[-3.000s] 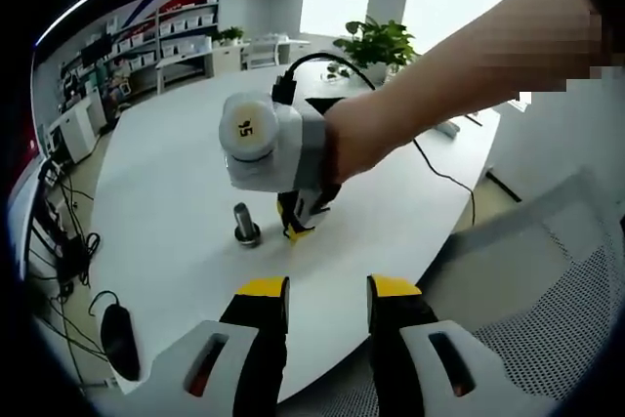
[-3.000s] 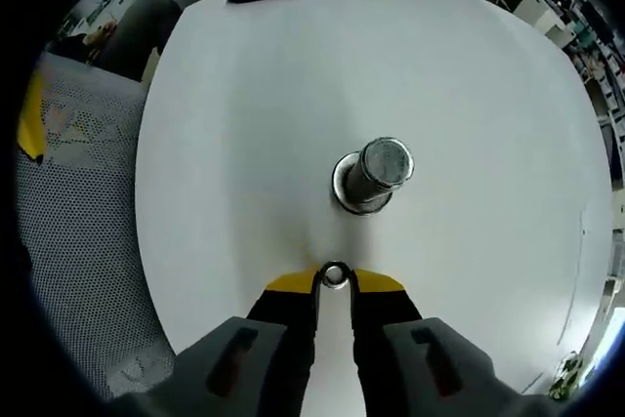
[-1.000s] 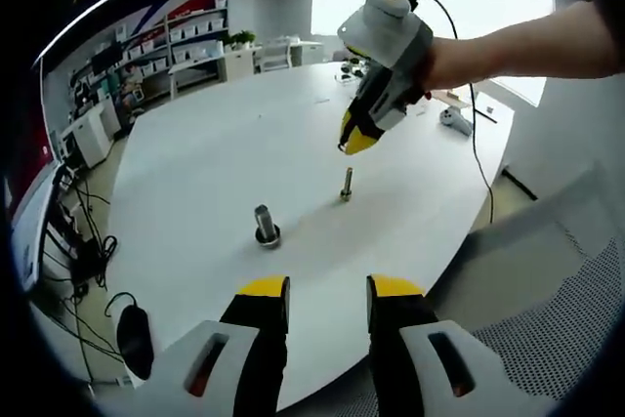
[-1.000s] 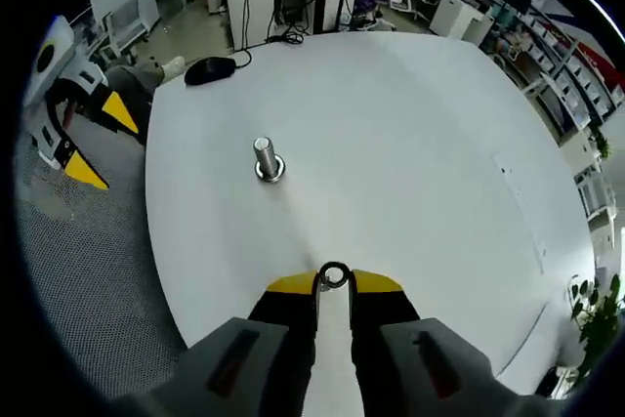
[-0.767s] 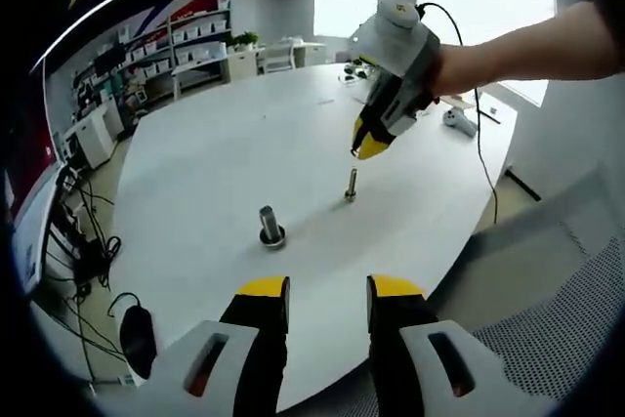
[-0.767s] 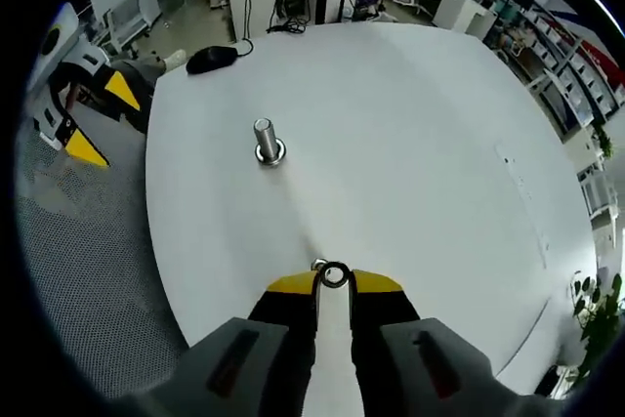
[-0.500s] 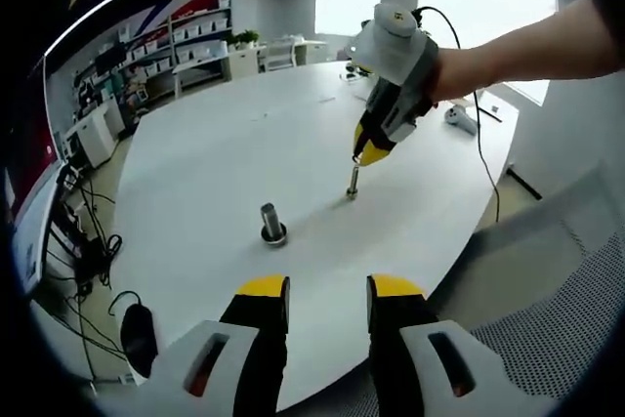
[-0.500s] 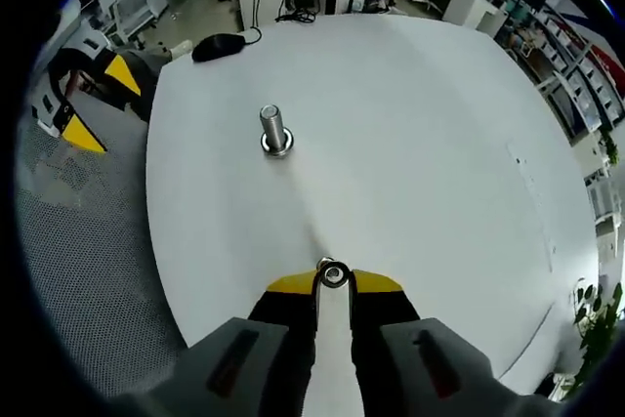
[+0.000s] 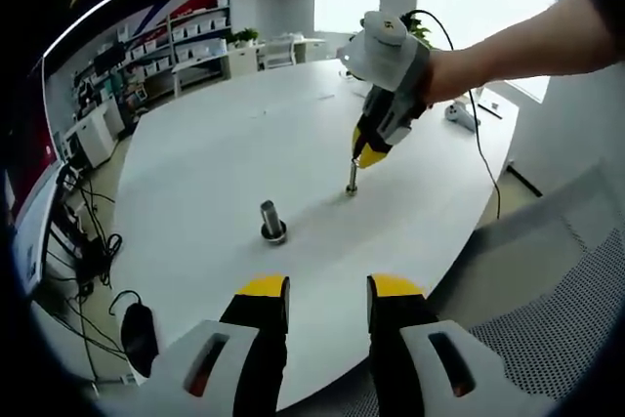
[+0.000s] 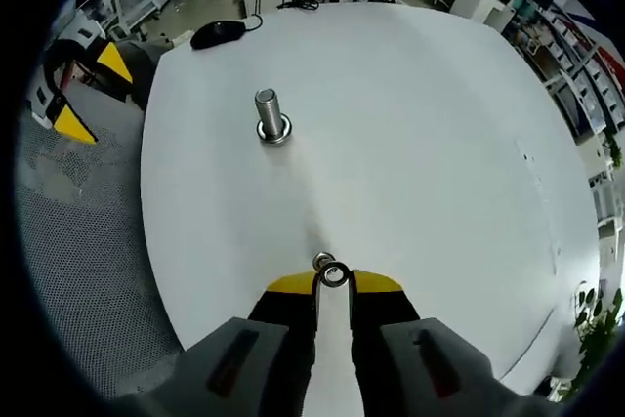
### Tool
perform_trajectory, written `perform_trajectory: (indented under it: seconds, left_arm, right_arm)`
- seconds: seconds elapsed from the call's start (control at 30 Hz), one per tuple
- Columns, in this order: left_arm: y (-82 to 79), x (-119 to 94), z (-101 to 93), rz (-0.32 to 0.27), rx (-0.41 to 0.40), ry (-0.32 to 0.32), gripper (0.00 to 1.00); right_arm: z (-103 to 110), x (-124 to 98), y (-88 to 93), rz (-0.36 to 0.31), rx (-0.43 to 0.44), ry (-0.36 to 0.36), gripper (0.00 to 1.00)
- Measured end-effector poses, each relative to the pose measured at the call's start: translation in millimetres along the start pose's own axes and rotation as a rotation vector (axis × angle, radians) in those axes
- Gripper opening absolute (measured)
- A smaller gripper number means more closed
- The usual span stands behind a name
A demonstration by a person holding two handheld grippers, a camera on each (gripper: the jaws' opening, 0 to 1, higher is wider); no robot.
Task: Place the washer onto the threaded stud by aligning its center hole with the stud, sliding it down to the base, and recovering from edge contact or off-axis alignment until the washer reaches the visible bottom stop.
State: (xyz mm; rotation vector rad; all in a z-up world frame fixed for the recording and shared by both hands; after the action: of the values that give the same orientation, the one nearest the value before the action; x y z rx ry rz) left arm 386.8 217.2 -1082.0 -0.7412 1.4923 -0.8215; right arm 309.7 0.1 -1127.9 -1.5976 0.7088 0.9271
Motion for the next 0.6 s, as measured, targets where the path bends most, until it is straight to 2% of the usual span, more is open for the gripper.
perform_trajectory:
  seconds: [0.47, 0.53, 0.6]
  left_arm:
    - [2.2, 0.3, 1.4, 0.007, 0.006, -0.006, 0.3]
    - [2.0, 0.0, 1.6, 0.008, 0.007, -0.006, 0.3]
    - [2.5, 0.2, 2.7, 0.01, 0.01, -0.008, 0.3]
  right_arm:
    - [1.6, 12.1, 1.8, 0.031, -0.024, -0.018, 0.13]
    - [-7.4, 24.6, 3.5, 0.041, -0.021, -0.025, 0.14]
    - [-1.9, 21.5, 4.0, 0.05, -0.022, -0.029, 0.14]
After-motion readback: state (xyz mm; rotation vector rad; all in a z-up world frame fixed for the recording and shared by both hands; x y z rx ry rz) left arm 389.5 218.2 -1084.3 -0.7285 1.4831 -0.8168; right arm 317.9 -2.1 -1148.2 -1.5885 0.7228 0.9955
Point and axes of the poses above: the point that each gripper's makers call its tool centre point, and the gripper's own axes: x roughly forward along the fingers, z roughly to its left, y roughly out of its underside, the point moved 5 cm from there along -x, roughly backward along the fingers, and after that the axes turned 11 degrees about -z, right-handed, at the moved point
